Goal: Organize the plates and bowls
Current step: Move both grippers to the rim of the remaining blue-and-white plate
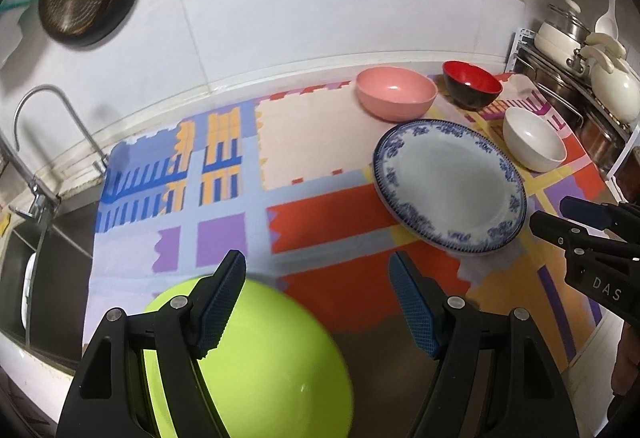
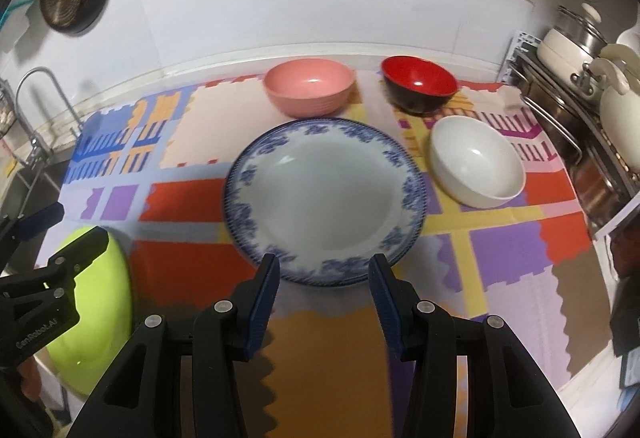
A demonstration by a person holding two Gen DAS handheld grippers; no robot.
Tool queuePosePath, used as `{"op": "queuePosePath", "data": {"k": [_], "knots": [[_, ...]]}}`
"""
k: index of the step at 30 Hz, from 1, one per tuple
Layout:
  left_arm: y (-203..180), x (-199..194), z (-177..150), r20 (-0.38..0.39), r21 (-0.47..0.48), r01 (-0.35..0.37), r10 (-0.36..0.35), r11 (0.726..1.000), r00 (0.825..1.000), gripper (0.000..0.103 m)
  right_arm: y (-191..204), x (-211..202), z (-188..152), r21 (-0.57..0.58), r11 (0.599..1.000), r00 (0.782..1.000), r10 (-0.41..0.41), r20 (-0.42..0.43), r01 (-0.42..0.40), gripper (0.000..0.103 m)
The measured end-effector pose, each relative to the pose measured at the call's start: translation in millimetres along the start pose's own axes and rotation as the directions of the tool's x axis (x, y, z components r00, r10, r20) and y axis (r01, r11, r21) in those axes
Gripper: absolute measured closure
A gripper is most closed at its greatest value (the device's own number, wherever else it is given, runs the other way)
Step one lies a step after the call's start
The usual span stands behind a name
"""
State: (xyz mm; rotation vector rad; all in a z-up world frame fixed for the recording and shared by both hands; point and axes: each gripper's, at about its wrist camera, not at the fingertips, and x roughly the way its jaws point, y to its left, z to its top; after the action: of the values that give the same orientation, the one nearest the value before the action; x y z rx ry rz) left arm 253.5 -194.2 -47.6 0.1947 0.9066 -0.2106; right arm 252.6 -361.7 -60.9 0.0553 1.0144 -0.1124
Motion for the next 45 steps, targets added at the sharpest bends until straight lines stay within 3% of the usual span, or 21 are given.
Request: {"op": "queuePosePath", "data": {"k": [8, 21, 33, 45], "knots": [[-26, 23, 30, 0.002, 0.031, -0.006, 0.006, 1.0, 1.0, 0.029, -36, 18, 15, 0.056, 0.997, 0.998, -0.051, 0.023, 0.05, 0.056], [-51, 82, 68, -0.062, 0.094, 0.004, 0.001, 0.996, 0.998, 0.029, -75, 73, 33, 0.161, 0.984, 0.997, -0.063, -0.047, 0.07, 0.056], [-59, 146, 82, -0.153, 0.079, 0.054, -0.042, 0.995, 0.987, 0.03, -90, 118, 41, 0.21, 0.973, 0.992, -0.07, -0.106, 0.092, 0.056], [-59, 174, 85, -0.184, 0.075, 0.075, -0.06, 0.994, 0.981, 0.03, -92, 138, 47, 0.194, 0.977, 0.989, -0.065, -0.135, 0.091, 0.056]]}}
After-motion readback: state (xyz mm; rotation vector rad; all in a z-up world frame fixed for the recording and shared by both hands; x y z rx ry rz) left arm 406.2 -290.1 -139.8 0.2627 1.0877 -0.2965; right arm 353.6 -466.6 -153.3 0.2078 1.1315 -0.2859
